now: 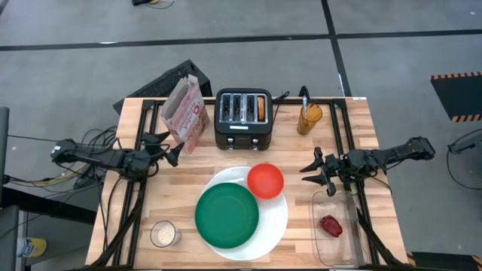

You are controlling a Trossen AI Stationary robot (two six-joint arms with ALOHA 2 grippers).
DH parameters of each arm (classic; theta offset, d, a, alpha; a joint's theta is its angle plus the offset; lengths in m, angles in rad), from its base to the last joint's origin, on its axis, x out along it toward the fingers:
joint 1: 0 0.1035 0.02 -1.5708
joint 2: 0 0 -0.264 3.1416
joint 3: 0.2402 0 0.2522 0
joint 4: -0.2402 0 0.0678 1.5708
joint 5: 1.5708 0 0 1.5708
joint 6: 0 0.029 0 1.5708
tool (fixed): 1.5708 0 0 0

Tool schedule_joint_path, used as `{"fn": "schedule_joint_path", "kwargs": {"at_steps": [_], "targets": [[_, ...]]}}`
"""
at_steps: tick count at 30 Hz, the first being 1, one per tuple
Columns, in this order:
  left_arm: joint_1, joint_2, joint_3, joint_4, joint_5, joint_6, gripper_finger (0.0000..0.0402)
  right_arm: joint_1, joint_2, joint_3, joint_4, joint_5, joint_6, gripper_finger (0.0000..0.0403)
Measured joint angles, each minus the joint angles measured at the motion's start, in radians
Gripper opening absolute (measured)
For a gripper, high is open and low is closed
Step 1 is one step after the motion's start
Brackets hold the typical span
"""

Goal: Arrange a breakfast setting
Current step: Pour the cereal from the cereal box into the orange bowl

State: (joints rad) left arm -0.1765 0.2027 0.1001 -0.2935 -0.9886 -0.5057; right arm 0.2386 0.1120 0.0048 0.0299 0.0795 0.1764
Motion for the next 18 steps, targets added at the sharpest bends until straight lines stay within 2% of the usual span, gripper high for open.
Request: {"fn": "schedule_joint_path", "kwargs": {"at_steps": [8, 15, 18], "targets": [[0.077, 0.089, -0.008, 0.066, 0.035, -0.013, 0.0398, 0.000, 0.000, 0.000, 0.000, 0.000, 0.000, 0.0157], [0.159, 0.165, -0.083, 0.331, 0.093, 0.023, 0.0398, 0.000, 0.000, 0.000, 0.000, 0.000, 0.000, 0.0157], [0.195, 0.195, -0.091, 0.379, 0.124, 0.028, 0.0398, 0.000, 0.000, 0.000, 0.000, 0.000, 0.000, 0.0157]]}}
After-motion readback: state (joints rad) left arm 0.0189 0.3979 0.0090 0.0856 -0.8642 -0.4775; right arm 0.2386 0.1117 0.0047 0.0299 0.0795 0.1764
